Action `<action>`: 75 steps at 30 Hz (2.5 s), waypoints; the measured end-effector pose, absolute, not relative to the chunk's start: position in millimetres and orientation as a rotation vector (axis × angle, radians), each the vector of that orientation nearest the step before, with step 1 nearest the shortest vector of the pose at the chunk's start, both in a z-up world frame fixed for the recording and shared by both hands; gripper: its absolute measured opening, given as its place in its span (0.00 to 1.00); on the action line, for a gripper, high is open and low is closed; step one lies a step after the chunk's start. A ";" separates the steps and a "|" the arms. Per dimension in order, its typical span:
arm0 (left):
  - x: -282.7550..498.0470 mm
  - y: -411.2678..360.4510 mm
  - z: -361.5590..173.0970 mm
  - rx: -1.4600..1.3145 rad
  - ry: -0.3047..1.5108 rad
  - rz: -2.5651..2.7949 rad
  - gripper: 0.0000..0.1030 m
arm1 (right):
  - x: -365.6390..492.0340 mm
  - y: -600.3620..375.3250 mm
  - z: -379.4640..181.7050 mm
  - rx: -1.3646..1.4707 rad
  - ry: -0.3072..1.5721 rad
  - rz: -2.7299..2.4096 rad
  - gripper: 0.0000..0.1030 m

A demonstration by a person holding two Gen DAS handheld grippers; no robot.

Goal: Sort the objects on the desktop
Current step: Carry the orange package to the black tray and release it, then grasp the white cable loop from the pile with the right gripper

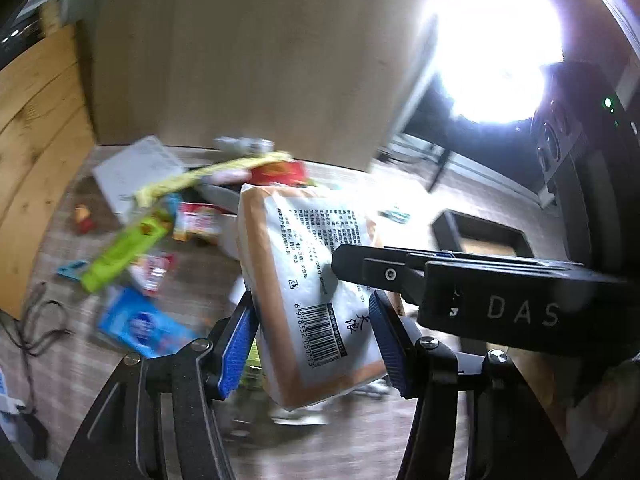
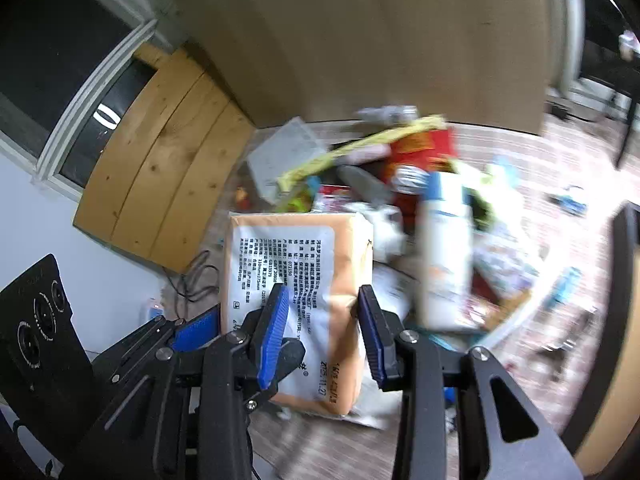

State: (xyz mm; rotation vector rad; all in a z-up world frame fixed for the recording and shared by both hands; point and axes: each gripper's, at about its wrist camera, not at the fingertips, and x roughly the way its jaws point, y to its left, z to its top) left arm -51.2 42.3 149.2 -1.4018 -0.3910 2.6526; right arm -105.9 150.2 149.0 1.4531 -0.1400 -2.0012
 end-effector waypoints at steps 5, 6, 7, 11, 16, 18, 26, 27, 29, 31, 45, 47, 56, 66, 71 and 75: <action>-48.3 119.6 142.8 -1.385 -0.352 2.563 0.52 | -98.9 236.4 145.4 1.482 -0.183 -2.071 0.35; -49.0 137.9 140.8 -1.381 -0.340 2.540 0.52 | -98.4 250.6 143.9 1.490 -0.193 -2.084 0.35; -48.9 153.7 139.9 -1.378 -0.328 2.522 0.52 | -97.4 267.4 142.1 1.500 -0.209 -2.100 0.35; -51.6 213.9 131.3 -1.378 -0.285 2.436 0.52 | -92.0 335.0 133.7 1.538 -0.261 -2.158 0.35; -52.0 277.2 123.3 -1.381 -0.228 2.347 0.52 | -86.8 412.0 121.5 1.588 -0.323 -2.232 0.35; -50.2 301.0 121.4 -1.383 -0.201 2.313 0.52 | -85.5 436.6 117.4 1.603 -0.348 -2.252 0.35; -40.6 357.9 116.2 -1.408 -0.096 2.245 0.52 | -74.9 501.8 109.7 1.629 -0.381 -2.323 0.35; -39.2 361.8 116.4 -1.413 -0.080 2.241 0.52 | -73.6 503.9 110.3 1.629 -0.375 -2.334 0.35; -40.8 361.7 115.8 -1.408 -0.058 2.250 0.52 | -71.8 513.0 111.6 1.628 -0.369 -2.376 0.35; -41.5 356.2 118.1 -1.405 -0.040 2.277 0.52 | -72.2 518.8 113.3 1.619 -0.376 -2.409 0.35; -53.8 207.9 106.0 -1.536 -0.155 2.543 0.52 | -90.5 434.2 111.3 1.559 -0.266 -2.288 0.35; -53.5 187.8 99.4 -1.574 -0.175 2.569 0.52 | -94.6 414.3 109.6 1.562 -0.219 -2.279 0.35; -57.5 133.5 76.9 -1.685 -0.201 2.608 0.49 | -112.2 328.1 89.1 1.567 -0.054 -2.214 0.33; -65.6 117.1 59.4 -1.730 -0.229 2.556 0.39 | -124.8 270.8 50.7 1.647 0.007 -2.122 0.28; -70.3 113.8 53.6 -1.748 -0.244 2.541 0.38 | -130.9 264.2 35.9 1.693 -0.021 -2.087 0.28; -75.0 121.3 49.1 -1.753 -0.227 2.520 0.32 | -136.7 258.7 24.5 1.732 -0.066 -2.045 0.28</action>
